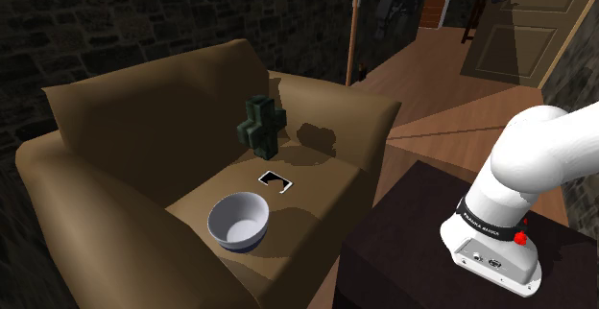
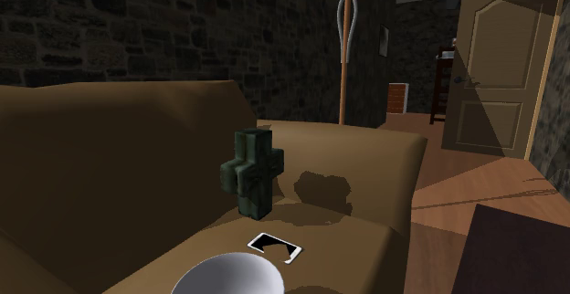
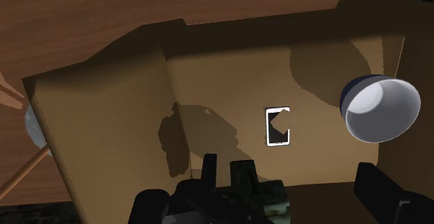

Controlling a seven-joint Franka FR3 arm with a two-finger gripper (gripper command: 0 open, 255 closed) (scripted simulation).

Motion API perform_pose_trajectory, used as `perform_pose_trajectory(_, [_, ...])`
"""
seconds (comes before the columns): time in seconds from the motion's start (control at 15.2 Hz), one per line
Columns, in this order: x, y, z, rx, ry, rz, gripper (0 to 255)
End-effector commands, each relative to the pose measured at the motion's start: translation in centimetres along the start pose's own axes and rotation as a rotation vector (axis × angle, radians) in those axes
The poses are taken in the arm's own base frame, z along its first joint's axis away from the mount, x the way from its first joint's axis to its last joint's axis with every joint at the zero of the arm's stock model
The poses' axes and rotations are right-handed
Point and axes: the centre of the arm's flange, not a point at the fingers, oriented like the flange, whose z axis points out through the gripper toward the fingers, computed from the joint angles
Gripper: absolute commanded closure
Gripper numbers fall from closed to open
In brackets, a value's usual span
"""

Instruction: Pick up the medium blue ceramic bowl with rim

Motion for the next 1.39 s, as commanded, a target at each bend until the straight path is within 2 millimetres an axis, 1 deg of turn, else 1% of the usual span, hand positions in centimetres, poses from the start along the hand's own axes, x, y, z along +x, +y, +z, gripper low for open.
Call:
perform_pose_trajectory(0.0, [0.0,0.0,0.0,0.000,0.000,0.000,0])
perform_pose_trajectory(0.66, [2.7,-5.2,11.6,0.044,-0.023,0.013,0])
perform_pose_trajectory(1.32, [5.3,-10.9,23.0,0.089,-0.046,0.025,0])
